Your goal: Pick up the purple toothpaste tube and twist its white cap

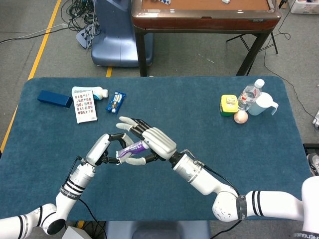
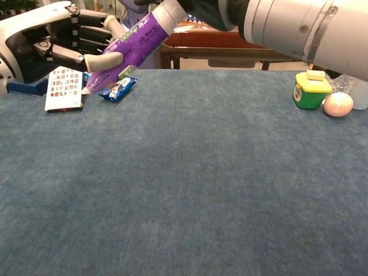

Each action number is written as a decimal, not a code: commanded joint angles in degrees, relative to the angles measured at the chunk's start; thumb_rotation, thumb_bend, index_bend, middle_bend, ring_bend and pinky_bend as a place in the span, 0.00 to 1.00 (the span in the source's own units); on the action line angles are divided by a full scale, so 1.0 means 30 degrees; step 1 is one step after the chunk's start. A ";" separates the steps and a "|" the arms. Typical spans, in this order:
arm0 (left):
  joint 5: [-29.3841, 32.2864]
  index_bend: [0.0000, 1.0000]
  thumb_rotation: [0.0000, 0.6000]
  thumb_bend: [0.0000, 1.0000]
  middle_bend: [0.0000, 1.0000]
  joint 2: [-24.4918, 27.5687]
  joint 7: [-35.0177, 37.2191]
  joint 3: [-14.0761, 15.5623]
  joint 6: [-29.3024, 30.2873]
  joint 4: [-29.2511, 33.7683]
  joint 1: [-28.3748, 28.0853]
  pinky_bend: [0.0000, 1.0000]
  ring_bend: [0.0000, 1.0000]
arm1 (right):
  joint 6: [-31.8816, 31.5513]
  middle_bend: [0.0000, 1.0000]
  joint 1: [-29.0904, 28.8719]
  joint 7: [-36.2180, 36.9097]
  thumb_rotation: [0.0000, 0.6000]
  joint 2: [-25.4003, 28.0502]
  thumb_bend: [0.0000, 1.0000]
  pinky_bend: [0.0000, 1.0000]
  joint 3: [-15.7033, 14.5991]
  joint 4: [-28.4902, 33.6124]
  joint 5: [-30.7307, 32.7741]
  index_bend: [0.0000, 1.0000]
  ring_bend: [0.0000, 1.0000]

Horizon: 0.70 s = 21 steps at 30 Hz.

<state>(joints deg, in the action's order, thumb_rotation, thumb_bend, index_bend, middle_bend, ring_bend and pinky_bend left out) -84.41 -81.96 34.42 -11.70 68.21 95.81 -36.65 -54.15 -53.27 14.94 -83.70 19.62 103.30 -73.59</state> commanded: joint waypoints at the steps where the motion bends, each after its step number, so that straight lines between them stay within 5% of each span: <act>1: 0.0119 0.67 1.00 0.49 0.82 0.0060 0.0169 -0.0076 -0.0052 0.0072 -0.0001 0.47 0.56 | -0.0225 0.00 0.0026 0.0154 0.19 -0.0322 0.01 0.00 -0.0026 -0.0236 -0.0155 0.00 0.00; 21: 0.0936 0.67 1.00 0.49 0.82 0.0409 0.1239 -0.0636 -0.0369 0.0265 0.0039 0.47 0.56 | -0.2331 0.00 0.0475 0.2214 0.19 -0.2443 0.01 0.00 0.0098 -0.1771 -0.1591 0.00 0.00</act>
<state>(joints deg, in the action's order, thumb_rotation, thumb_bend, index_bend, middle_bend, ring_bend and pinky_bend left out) -81.75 -80.82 37.93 -13.53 67.23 96.51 -36.55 -60.95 -51.91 21.35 -90.80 19.91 98.15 -78.25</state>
